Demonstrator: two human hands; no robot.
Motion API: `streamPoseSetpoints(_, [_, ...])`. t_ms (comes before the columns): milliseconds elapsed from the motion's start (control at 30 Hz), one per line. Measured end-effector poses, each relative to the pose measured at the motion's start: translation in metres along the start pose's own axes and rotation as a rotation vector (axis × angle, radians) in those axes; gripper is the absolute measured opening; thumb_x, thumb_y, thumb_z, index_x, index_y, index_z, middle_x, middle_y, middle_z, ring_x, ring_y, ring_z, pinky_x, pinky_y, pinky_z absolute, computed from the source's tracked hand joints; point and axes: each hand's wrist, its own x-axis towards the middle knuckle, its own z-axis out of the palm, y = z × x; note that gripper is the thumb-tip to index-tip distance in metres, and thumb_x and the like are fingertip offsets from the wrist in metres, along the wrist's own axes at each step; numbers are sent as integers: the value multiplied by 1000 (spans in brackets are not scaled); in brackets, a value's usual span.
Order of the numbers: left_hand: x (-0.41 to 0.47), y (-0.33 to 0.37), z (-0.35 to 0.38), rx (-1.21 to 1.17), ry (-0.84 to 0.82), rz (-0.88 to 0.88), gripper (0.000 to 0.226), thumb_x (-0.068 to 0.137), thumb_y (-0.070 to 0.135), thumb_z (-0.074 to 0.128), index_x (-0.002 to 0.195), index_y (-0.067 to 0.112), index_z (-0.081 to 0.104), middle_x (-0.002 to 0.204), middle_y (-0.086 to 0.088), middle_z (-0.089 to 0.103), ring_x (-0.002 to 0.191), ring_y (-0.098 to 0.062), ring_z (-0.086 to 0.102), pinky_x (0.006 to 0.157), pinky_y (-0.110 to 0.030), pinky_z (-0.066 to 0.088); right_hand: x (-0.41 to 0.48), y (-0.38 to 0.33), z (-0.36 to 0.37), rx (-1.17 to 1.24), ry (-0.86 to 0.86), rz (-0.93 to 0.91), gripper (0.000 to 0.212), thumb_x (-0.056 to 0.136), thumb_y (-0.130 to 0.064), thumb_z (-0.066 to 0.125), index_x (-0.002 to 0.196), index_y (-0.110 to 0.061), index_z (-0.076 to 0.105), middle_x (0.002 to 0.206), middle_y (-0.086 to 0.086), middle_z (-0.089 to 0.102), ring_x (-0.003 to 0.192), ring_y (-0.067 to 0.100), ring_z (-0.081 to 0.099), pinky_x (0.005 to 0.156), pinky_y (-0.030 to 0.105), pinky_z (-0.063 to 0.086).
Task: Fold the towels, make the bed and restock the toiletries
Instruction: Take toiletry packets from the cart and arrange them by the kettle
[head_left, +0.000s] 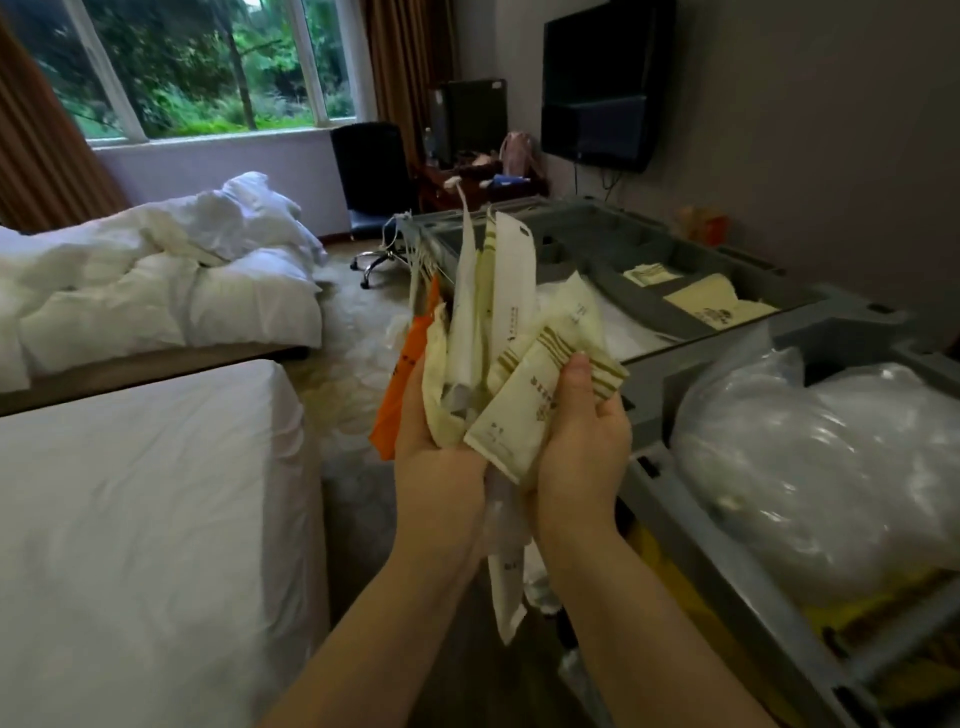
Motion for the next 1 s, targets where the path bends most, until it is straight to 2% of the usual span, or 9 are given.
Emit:
streamPoseSetpoints(67, [33,-1,-1,-82,-11,-45,38,90,-4,51,127,5,51,115,-13,65,101,-26,66,57,-18,55,20,16,13,-9,24,17,15,95,-31,50,91,-24,63,80,-9,71,72,2,69,58,18,56])
streamPoseSetpoints(167, [92,-6,-5,-154,-45,-75,44,87,-4,58,128,10,52,108,-14,69,86,-24,71,62,-35,58,61,48,33,-70,26,51,18,94,-33,52,91,-19,63,80,-3,71,72,9,70,61,24,58])
streamPoseSetpoints(267, [159,-14,-6,-147,-57,-108,42,90,-1,56,130,9,50,108,-18,68,82,-26,71,60,-34,57,114,81,64,-113,4,6,17,92,-35,54,93,-21,64,89,1,71,83,15,70,72,31,59])
streamPoseSetpoints(433, [277,7,-8,-79,-36,-77,43,88,20,61,129,10,52,112,-23,64,73,-19,71,58,-29,55,204,116,154,-145,-115,-44,21,92,-34,54,101,-17,63,91,2,71,83,14,69,75,33,59])
streamPoseSetpoints(533, [336,22,-8,-93,-21,-56,63,68,44,64,124,15,57,111,-13,68,89,-20,71,72,-37,55,246,126,200,-152,-154,-84,23,92,-32,56,105,-14,63,95,1,70,85,9,69,74,27,58])
streamPoseSetpoints(633, [388,19,0,-162,-95,-78,57,65,35,66,119,18,58,103,-6,72,91,-21,70,68,-34,56,290,135,224,-176,-162,-126,20,91,-29,57,102,-15,65,90,-1,71,82,9,69,71,28,58])
streamPoseSetpoints(800, [480,-20,36,-173,-221,-178,65,64,24,65,128,13,53,97,-7,72,81,-20,72,57,-29,56,378,155,233,-171,35,-223,11,92,-25,58,86,-20,65,75,-5,69,68,3,66,60,20,54])
streamPoseSetpoints(900, [533,-44,64,-207,-406,-290,59,71,20,63,129,15,53,95,-7,73,82,-21,72,57,-30,56,430,164,232,-145,207,-295,14,93,-22,56,82,-20,65,66,-9,68,63,0,65,56,17,51])
streamPoseSetpoints(1000, [580,-69,94,-84,-630,-405,43,86,14,60,128,24,55,93,-3,73,81,-19,72,58,-31,57,472,172,231,-95,405,-306,13,95,-26,52,88,-26,63,71,-14,70,69,0,67,60,16,53])
